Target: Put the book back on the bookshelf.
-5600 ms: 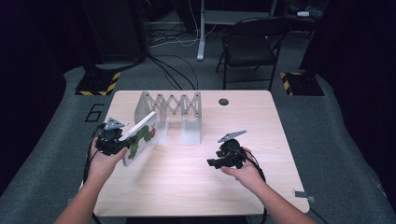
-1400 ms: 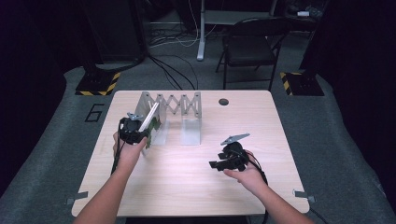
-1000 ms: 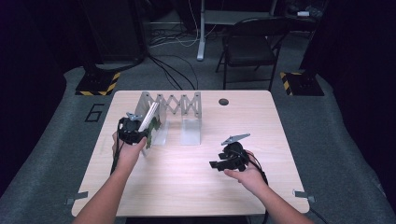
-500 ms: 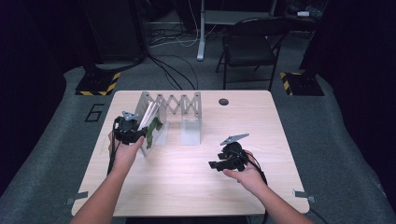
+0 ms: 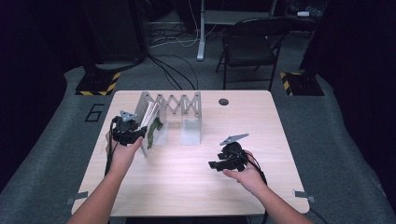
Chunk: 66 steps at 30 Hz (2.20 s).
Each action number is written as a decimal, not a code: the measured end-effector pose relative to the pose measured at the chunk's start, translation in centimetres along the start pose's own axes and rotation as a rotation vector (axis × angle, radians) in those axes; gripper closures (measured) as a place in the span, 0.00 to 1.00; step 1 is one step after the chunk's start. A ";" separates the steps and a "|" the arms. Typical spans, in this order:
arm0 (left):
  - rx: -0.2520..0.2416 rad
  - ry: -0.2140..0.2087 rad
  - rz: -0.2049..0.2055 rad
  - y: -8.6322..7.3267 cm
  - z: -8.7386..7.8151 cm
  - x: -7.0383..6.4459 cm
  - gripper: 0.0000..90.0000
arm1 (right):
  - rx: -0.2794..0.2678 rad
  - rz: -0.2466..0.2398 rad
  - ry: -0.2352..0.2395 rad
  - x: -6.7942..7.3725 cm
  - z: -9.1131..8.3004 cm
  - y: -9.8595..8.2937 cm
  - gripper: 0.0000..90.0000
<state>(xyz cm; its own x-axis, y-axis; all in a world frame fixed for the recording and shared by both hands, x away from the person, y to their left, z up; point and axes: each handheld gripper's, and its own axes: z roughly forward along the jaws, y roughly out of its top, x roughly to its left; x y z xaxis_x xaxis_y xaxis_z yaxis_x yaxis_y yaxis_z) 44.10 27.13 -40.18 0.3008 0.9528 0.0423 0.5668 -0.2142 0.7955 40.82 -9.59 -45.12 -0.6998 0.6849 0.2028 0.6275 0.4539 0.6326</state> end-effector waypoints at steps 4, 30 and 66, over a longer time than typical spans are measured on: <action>-0.017 -0.010 0.005 0.1 -0.6 -0.3 0.66 | -0.002 0.000 -0.002 0.1 0.0 0.0 0.48; 0.011 -0.073 -0.008 -1.1 -3.2 0.8 0.52 | -0.003 0.002 0.006 0.3 0.1 0.1 0.48; 0.024 -0.190 0.032 -6.6 -5.5 -1.6 0.49 | -0.024 0.025 -0.028 0.0 0.4 -0.9 0.47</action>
<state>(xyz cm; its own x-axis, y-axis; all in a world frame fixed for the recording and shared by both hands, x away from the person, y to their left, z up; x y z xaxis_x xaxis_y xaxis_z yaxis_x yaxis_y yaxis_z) 35.67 28.23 -42.21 0.4575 0.8879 -0.0495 0.5721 -0.2513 0.7807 40.39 -9.83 -46.01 -0.6736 0.7121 0.1979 0.6362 0.4224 0.6456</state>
